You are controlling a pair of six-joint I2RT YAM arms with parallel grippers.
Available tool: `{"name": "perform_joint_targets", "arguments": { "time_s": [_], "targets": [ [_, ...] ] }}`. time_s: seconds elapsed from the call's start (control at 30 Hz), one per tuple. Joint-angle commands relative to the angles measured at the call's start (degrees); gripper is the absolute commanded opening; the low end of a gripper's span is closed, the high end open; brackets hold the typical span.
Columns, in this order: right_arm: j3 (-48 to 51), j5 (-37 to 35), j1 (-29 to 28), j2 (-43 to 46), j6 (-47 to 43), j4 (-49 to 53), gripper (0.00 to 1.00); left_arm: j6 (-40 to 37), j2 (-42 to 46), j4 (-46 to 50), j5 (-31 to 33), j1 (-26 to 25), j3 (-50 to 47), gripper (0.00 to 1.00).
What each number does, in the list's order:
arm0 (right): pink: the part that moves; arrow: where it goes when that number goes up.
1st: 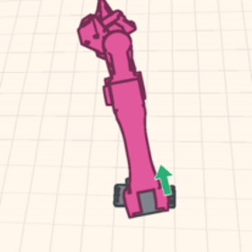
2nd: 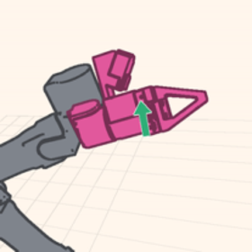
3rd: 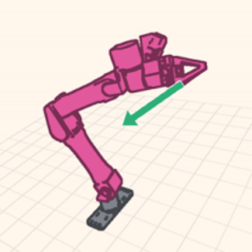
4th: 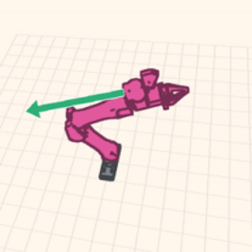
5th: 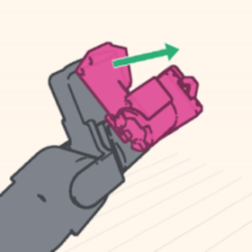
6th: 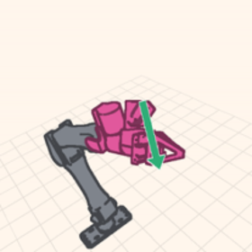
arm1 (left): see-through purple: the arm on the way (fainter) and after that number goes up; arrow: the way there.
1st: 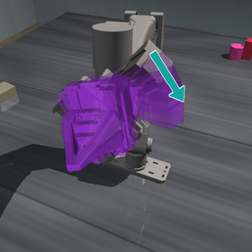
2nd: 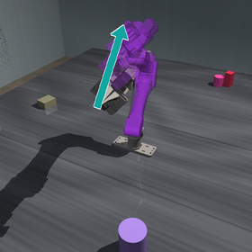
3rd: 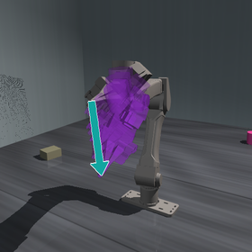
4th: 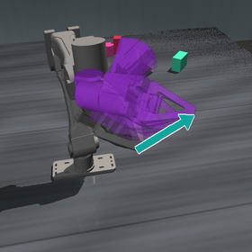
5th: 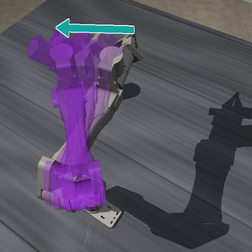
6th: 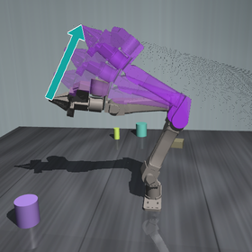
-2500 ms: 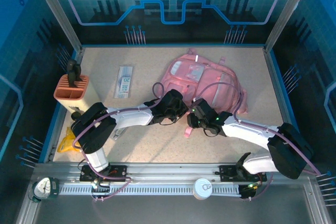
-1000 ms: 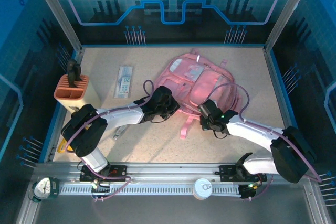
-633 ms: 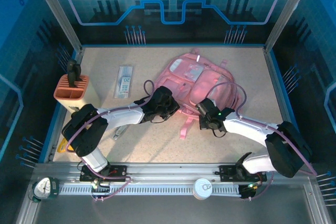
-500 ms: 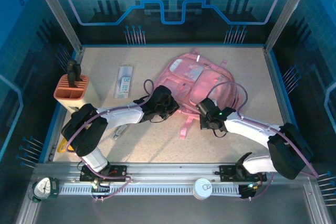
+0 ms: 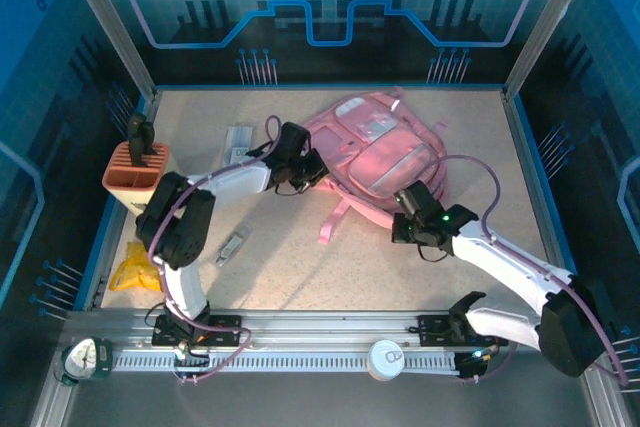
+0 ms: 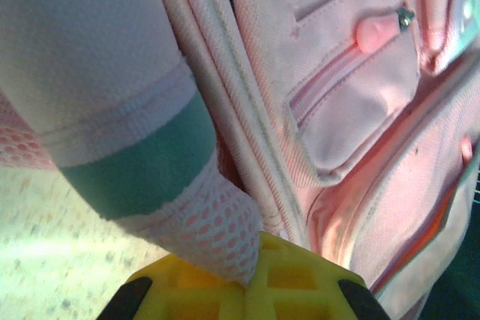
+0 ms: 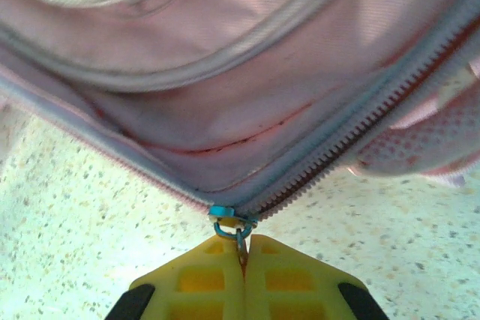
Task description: Pack the student bag
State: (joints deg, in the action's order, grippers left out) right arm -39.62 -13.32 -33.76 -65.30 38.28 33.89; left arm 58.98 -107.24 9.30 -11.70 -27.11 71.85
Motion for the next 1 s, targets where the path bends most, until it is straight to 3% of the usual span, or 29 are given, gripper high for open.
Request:
{"name": "perform_joint_targets", "arguments": {
  "time_s": [0.0,0.03,0.17,0.3,0.43,0.67,0.77,0.87,0.97],
  "targets": [
    [-3.05,5.86,-5.68,-3.88,-0.49,0.54,0.00,-6.98,-3.32,1.58,-0.62,1.65,8.25,0.10],
    [-4.25,6.76,-7.34,-5.63,0.06,-1.04,0.00,-7.38,-3.75,2.16,-0.61,1.71,8.95,0.21],
    [-6.60,7.04,-8.71,-10.30,1.97,-3.77,0.00,-6.09,-0.40,0.33,-0.06,1.95,4.06,0.39],
    [-6.97,5.08,-8.87,-11.44,0.62,-3.21,0.00,0.87,6.47,-7.26,-2.22,0.39,-8.98,0.46],
    [-6.73,4.07,-8.81,-10.83,-0.21,-3.12,0.00,8.31,12.22,-14.05,-0.43,-5.20,-18.06,0.52],
    [-6.89,4.80,-8.84,-11.94,0.02,-3.22,0.00,20.81,10.44,-24.22,5.76,-15.39,-21.66,0.54],
    [-7.15,5.04,-9.00,-12.13,0.04,-3.17,0.00,22.50,5.67,-24.58,5.32,-16.73,-18.60,0.53],
    [-7.24,4.49,-9.30,-11.99,-0.10,-2.53,0.00,24.55,2.45,-29.34,5.40,-16.91,-18.28,0.45],
    [-6.69,3.19,-9.41,-11.27,-0.14,-2.20,0.00,23.47,1.19,-27.98,6.10,-17.03,-16.84,0.38]
  ]
}}
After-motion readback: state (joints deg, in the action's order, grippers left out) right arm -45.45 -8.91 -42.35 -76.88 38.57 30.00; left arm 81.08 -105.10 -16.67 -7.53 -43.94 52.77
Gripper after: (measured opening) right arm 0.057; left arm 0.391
